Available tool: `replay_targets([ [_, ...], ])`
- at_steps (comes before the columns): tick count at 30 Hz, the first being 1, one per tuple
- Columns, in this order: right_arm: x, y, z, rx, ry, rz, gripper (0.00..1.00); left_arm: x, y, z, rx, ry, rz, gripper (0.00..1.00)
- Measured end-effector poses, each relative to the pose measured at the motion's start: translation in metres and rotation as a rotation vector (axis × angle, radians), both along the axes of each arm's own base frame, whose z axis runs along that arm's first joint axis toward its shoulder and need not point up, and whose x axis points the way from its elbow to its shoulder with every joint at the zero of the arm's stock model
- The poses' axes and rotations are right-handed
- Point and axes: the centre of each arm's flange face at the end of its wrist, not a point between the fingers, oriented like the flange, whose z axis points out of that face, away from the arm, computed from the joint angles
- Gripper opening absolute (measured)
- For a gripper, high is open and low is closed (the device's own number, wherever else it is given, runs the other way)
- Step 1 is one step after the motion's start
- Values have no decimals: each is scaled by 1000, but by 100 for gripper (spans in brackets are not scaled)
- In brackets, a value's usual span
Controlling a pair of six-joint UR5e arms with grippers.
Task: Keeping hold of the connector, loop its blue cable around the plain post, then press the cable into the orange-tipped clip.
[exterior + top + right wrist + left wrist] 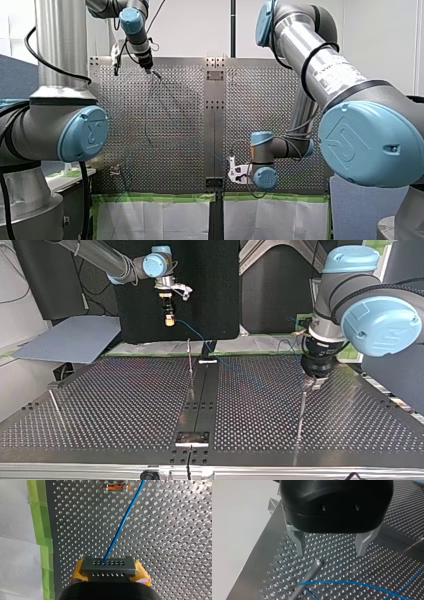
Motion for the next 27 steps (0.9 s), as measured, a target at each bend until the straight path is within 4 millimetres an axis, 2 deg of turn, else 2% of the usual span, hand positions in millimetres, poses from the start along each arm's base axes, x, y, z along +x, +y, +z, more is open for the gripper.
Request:
replay_targets([
  [3, 0, 0, 0, 0, 0, 0, 0, 3, -1, 0, 22, 1, -17, 98],
  [11, 0, -1, 0, -1, -2, -1, 0, 17, -7, -17, 47, 31, -57, 98],
  [27, -2, -3, 0, -3, -4, -3, 0, 20, -5, -13, 58, 16, -26, 98],
])
